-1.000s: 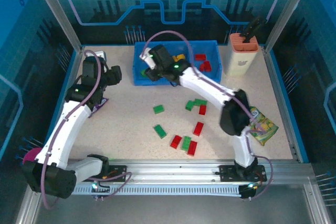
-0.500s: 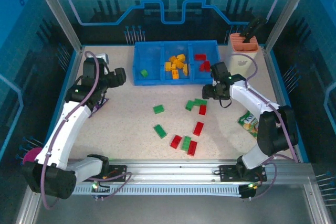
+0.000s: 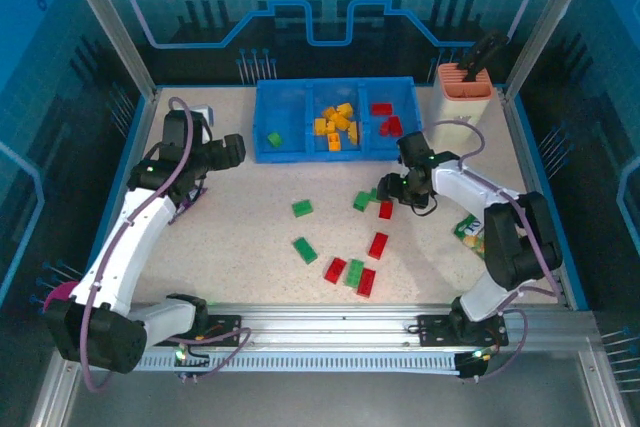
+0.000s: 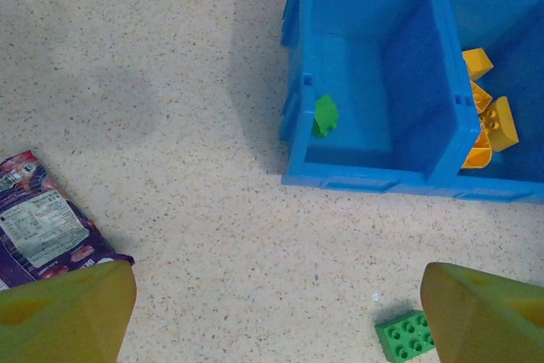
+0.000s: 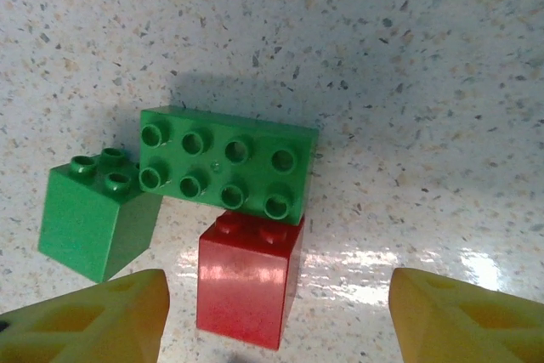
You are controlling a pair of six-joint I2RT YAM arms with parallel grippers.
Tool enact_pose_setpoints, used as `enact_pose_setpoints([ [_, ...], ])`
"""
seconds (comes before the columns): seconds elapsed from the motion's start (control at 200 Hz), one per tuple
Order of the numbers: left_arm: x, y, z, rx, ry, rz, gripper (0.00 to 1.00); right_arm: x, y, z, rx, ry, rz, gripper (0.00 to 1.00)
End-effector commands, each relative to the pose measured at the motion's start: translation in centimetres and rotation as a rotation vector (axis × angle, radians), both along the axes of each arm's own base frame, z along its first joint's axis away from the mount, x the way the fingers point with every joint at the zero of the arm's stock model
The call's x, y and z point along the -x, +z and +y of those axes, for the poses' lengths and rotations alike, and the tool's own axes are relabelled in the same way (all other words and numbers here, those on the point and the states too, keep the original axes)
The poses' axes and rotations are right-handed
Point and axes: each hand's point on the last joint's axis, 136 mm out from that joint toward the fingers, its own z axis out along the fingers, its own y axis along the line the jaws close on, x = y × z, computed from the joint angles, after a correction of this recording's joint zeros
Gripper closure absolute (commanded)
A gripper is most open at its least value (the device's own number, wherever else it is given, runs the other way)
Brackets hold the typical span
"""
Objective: Sort the legos into containers by color
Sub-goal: Pick up the lego from the center of the table.
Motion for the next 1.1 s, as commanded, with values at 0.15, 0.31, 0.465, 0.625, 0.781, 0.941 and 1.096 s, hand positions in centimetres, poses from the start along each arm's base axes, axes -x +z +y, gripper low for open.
enact_pose_setpoints([
  [0.15,0.6,-0.1,0.1,0.001,-0.011,0.002,0.11,0.5,-2.3,1.2,0.156,0.093,0.073,0.32],
  [0.31,0.7,0.2,0.2,-0.004,-0.01,-0.011,0.11,0.7,-3.3,1.1,0.189,0.103,0.097,0.42],
  [0.465,0.7,0.2,0.3,-0.011,-0.009,-0.014,0.11,1.0,-3.5,0.7,0.213,0.116,0.114,0.54],
  [0.625,0.8,0.2,0.4,-0.016,-0.009,-0.014,0.1,0.8,-1.8,-0.3,0.264,0.17,0.102,0.67],
  [0.781,0.8,0.2,0.4,-0.022,-0.01,-0.018,0.1,-2.8,3.3,-3.0,0.319,0.186,-0.027,0.69],
  [0.941,0.7,0.1,0.4,-0.021,-0.014,-0.022,0.1,-10.6,7.0,-3.5,0.295,0.178,-0.248,0.7],
  [1.096,0.5,0.2,0.5,-0.029,-0.011,-0.019,0.09,-16.9,8.4,-2.4,0.262,0.173,-0.357,0.7],
])
